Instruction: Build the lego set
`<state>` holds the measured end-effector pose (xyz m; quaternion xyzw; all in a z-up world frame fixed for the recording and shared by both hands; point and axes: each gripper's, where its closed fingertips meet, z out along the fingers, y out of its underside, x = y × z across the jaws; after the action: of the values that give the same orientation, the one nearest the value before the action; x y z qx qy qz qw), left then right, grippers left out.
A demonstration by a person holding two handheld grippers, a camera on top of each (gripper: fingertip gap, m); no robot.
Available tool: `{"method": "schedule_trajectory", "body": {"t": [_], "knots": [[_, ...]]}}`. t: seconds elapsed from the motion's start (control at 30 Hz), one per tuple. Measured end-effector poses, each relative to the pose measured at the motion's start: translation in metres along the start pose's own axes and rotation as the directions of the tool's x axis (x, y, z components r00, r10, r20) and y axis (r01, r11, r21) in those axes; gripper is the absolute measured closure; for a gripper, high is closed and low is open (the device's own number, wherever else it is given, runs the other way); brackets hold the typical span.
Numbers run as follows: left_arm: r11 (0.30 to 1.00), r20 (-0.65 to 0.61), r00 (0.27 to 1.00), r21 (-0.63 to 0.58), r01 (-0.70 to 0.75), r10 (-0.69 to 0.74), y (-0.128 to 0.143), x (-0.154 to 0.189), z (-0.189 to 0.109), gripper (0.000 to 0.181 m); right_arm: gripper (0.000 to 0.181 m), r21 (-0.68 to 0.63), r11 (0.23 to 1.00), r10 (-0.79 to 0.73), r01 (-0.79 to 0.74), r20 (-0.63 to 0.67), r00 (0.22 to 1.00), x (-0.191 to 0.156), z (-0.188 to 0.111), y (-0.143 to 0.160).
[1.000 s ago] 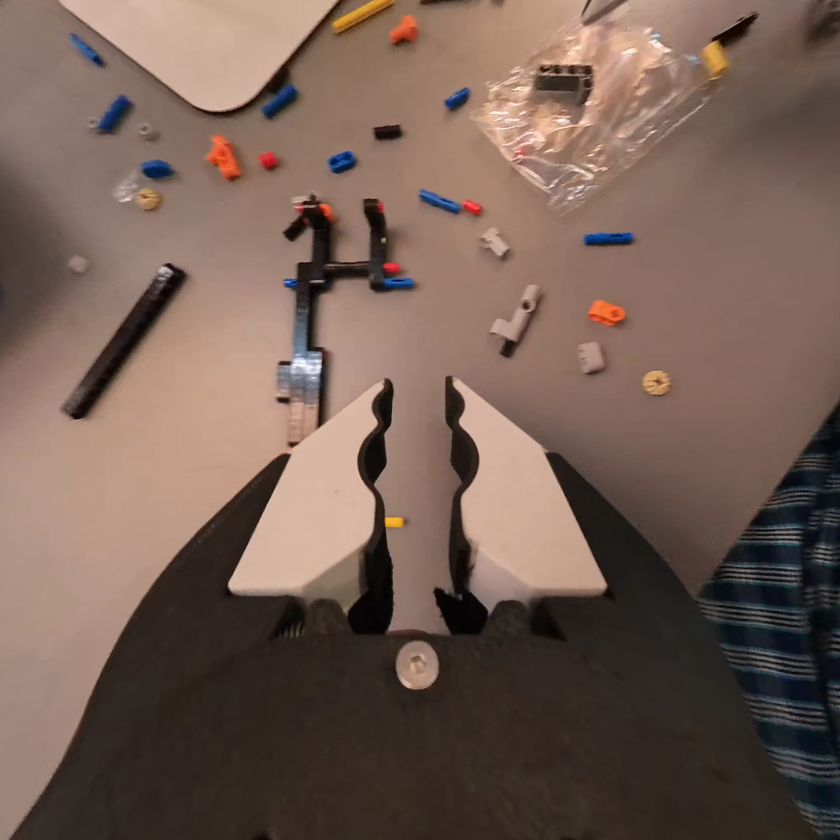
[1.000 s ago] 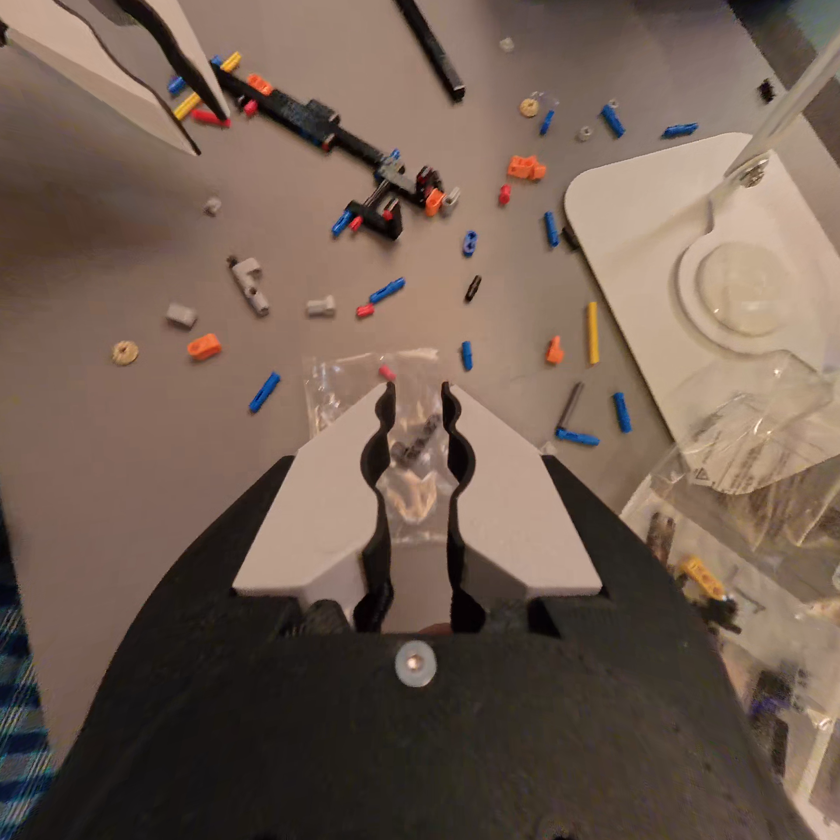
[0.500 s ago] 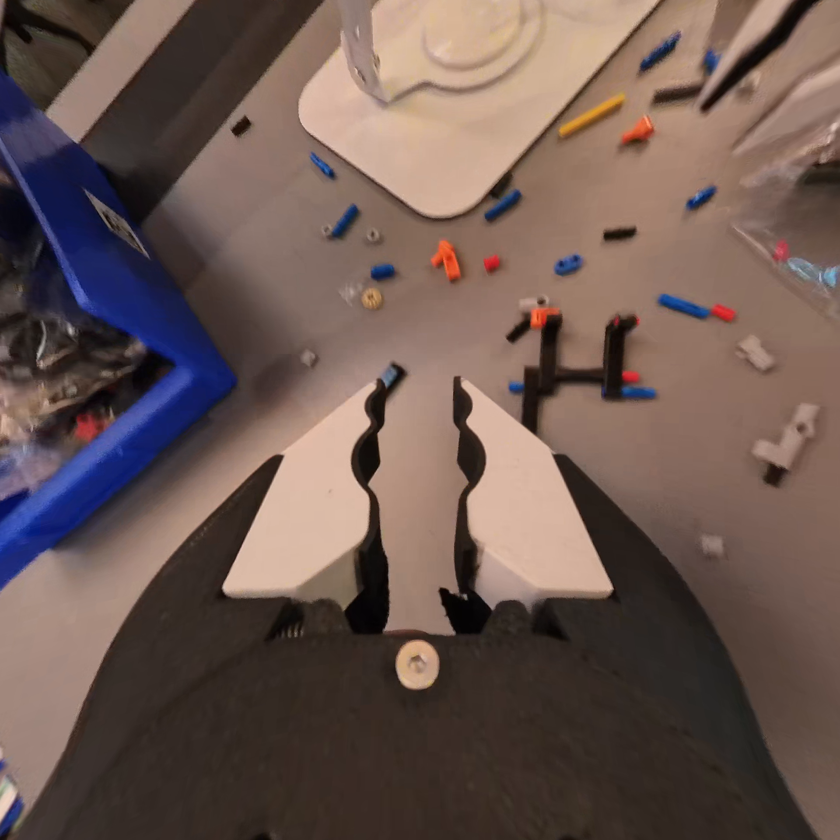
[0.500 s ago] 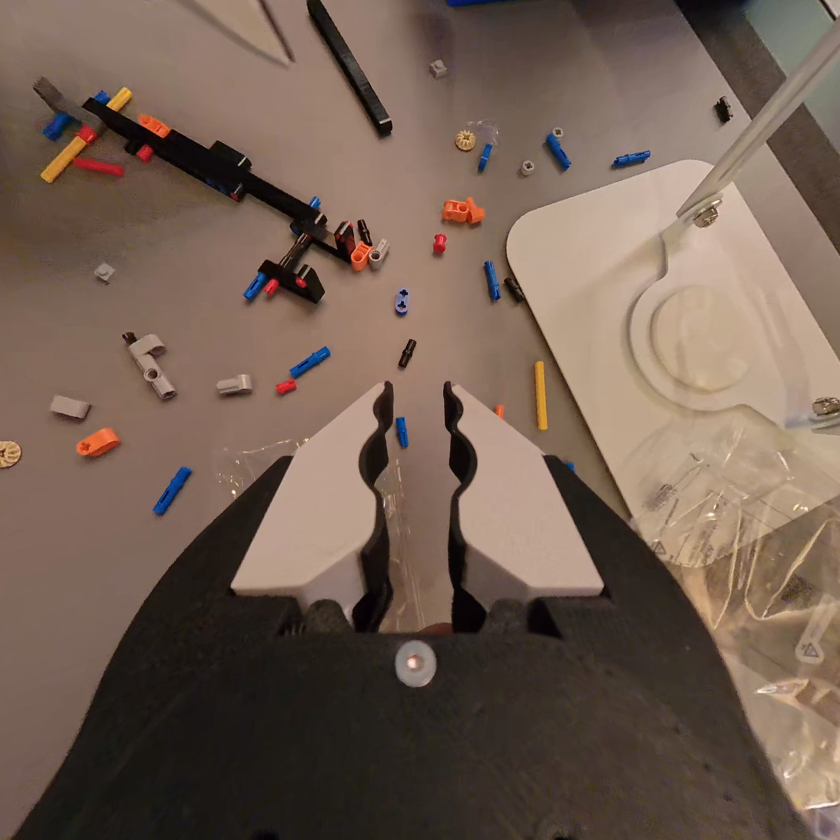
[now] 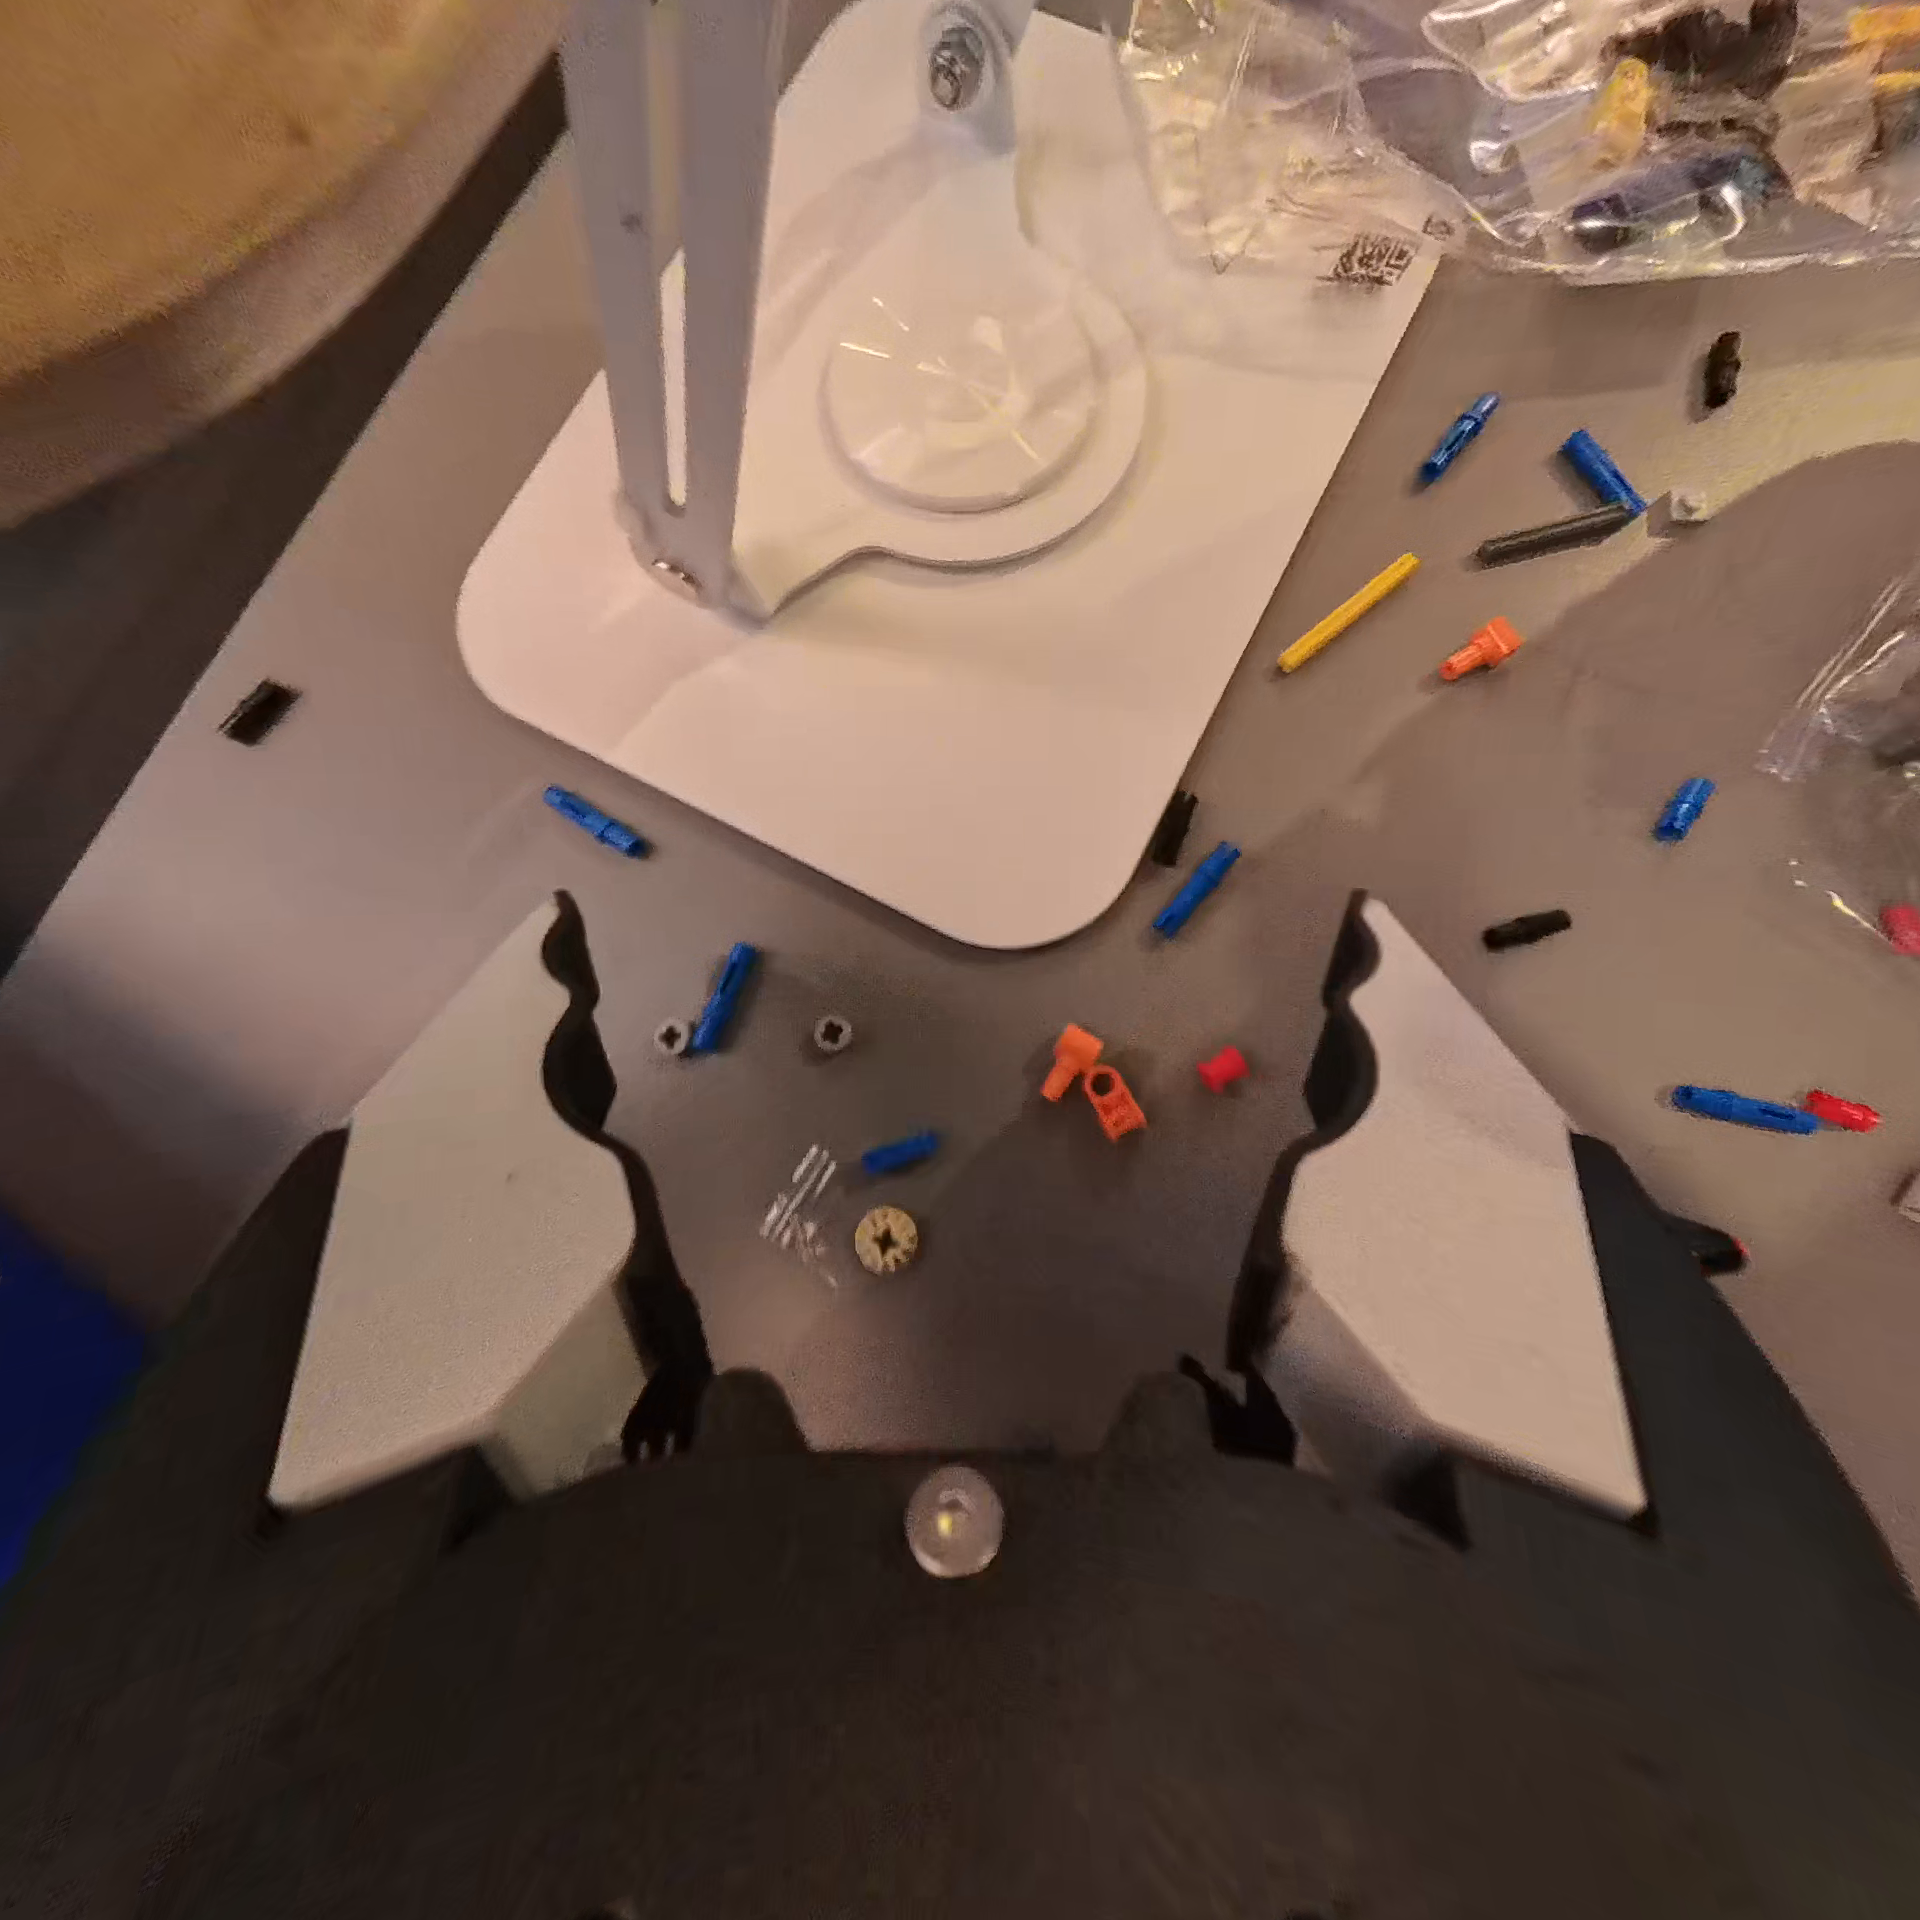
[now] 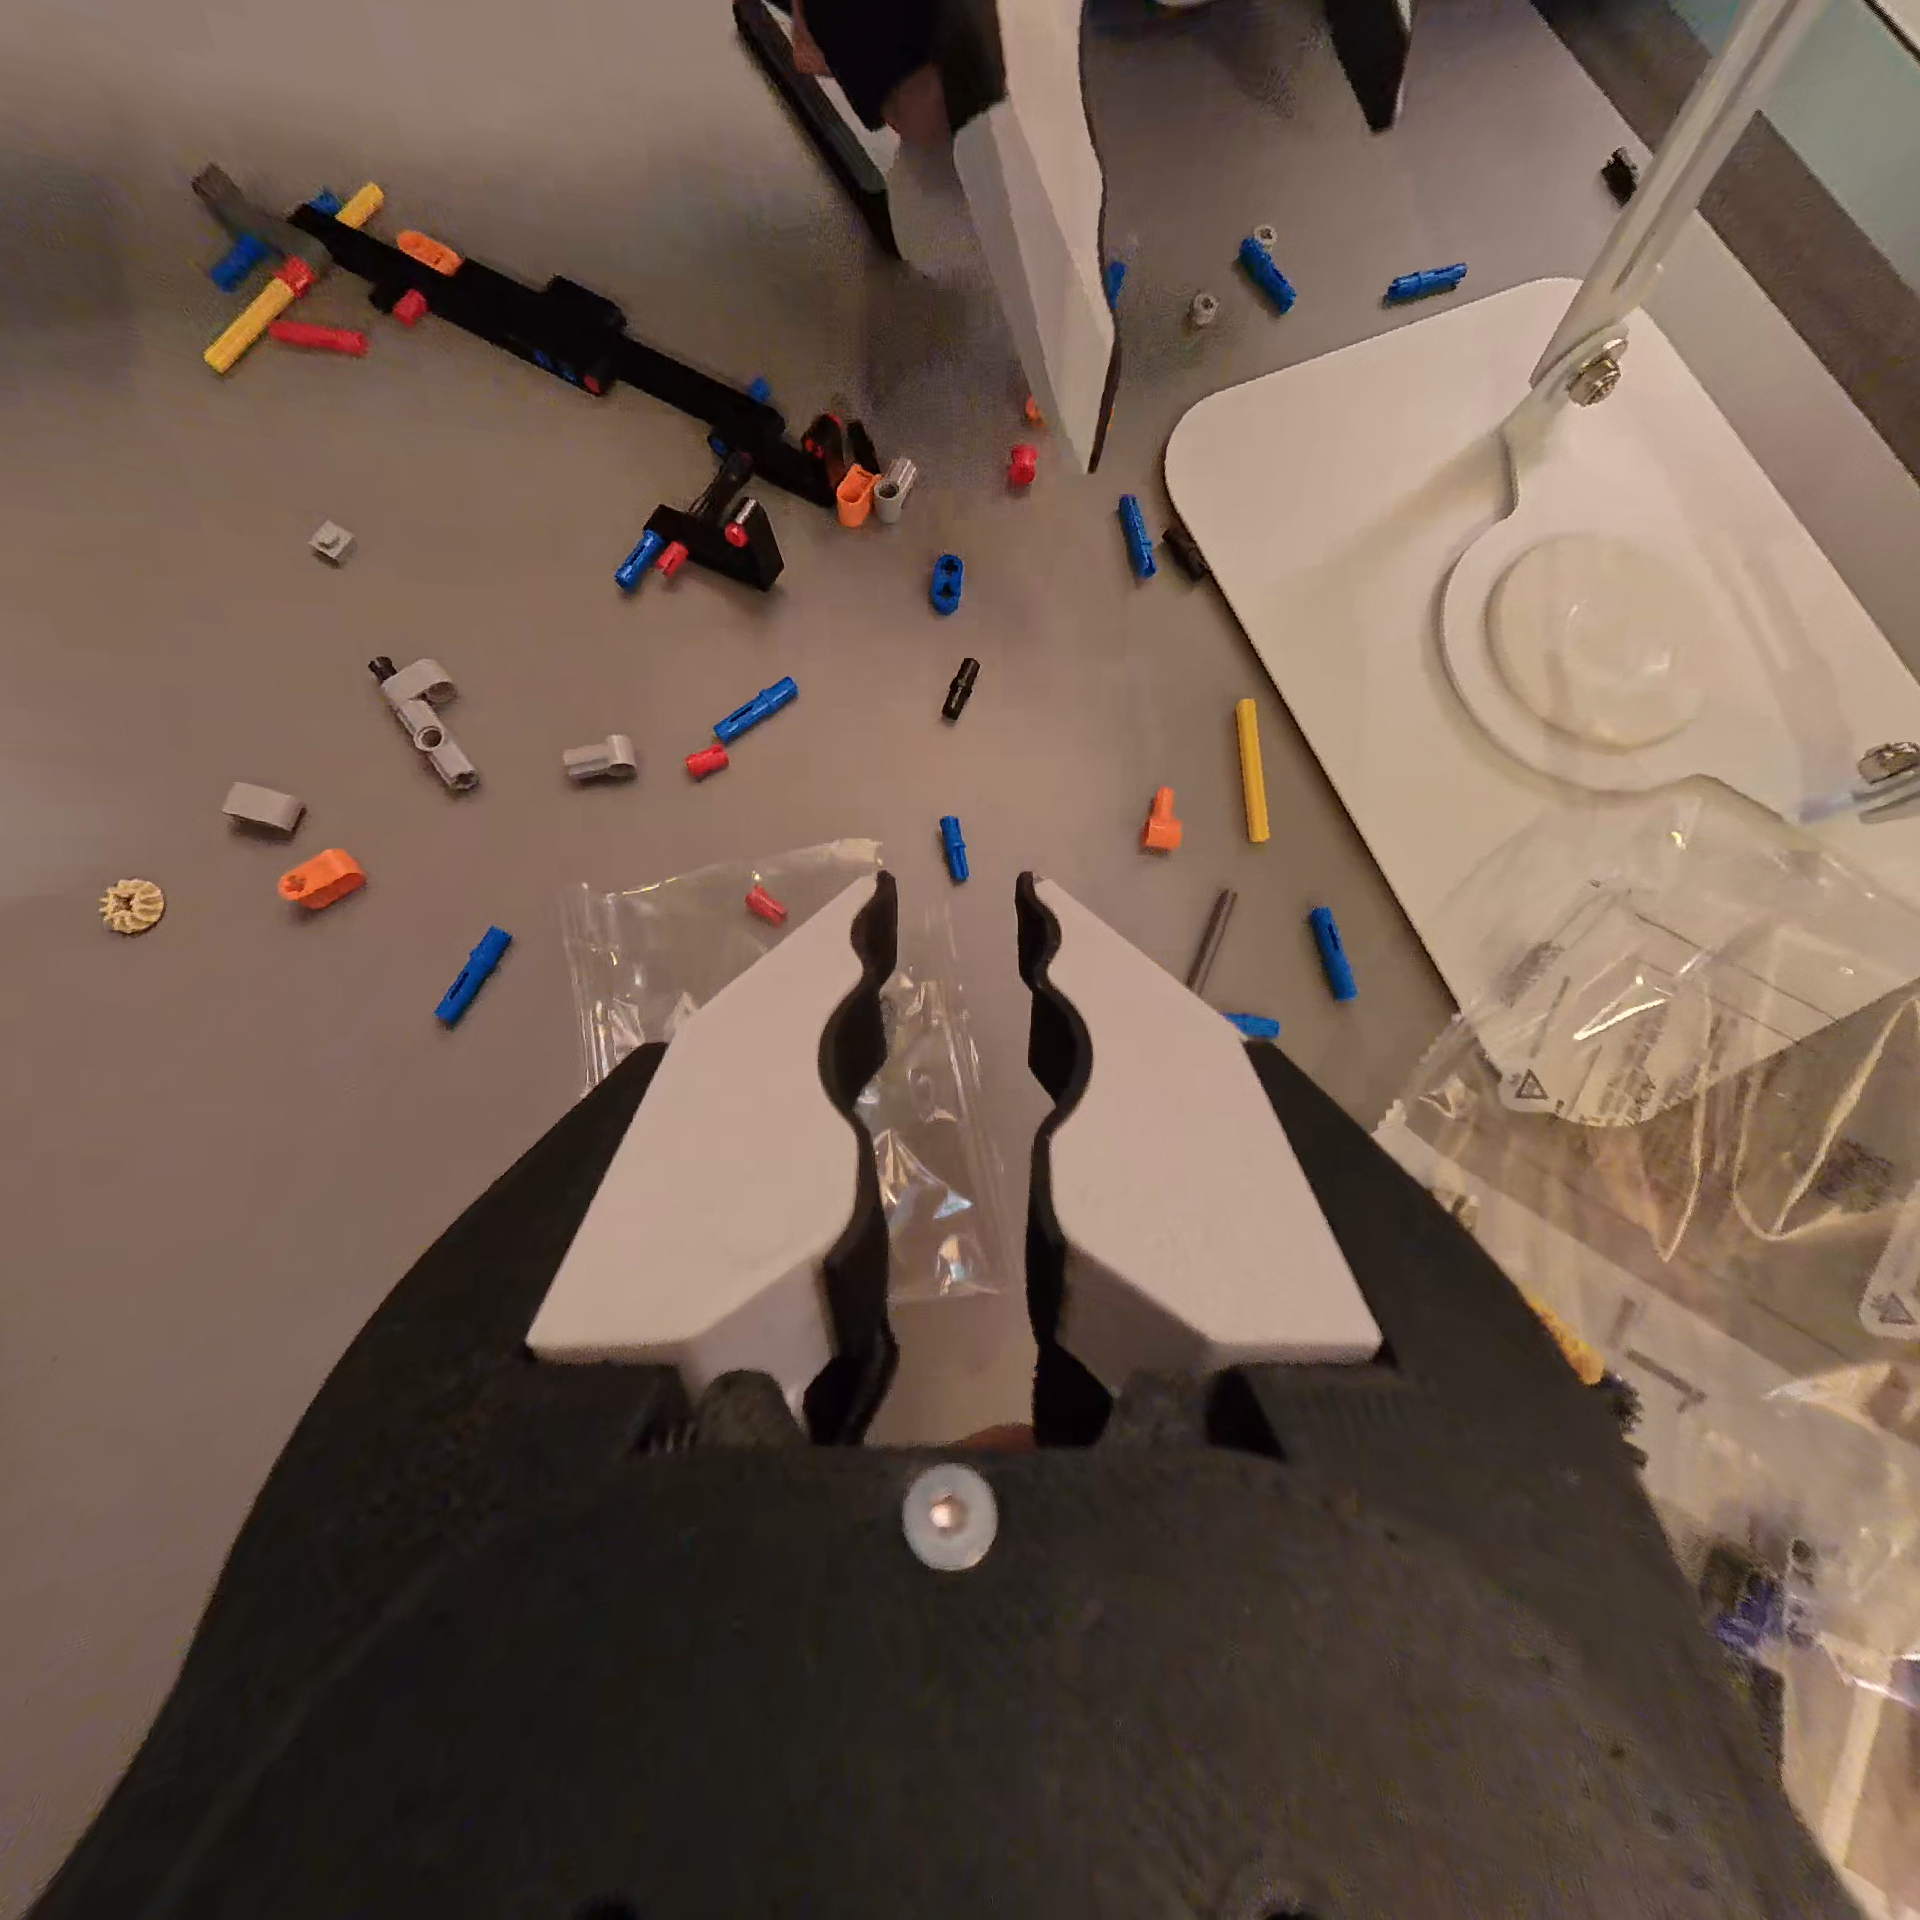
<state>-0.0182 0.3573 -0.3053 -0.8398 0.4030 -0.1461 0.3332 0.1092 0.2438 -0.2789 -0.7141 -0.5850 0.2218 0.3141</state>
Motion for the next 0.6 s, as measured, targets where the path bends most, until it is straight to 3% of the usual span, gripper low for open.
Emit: {"method": "schedule_trajectory", "body": {"t": [0.33, 0.53, 0.6], "knots": [[0.993, -0.013, 0.993, 0.034, -0.115, 0.116, -0.006, -0.006, 0.014, 0.027, 0.159, 0.023, 1.0, 0.018, -0.018, 0.009, 1.0, 0.003, -0.008, 0.01], [0.936, 0.028, 0.937, -0.054, -0.348, 0.349, 0.01, 0.0, -0.002, 0.044, 0.158, 0.03, 0.999, 0.02, -0.021, 0.017, 1.0, 0.005, -0.012, 0.012], [0.93, -0.005, 0.932, -0.06, -0.363, 0.363, 0.012, 0.002, 0.0, 0.037, 0.158, 0.03, 0.999, 0.019, -0.019, 0.026, 0.999, 0.003, -0.012, 0.013]]}}
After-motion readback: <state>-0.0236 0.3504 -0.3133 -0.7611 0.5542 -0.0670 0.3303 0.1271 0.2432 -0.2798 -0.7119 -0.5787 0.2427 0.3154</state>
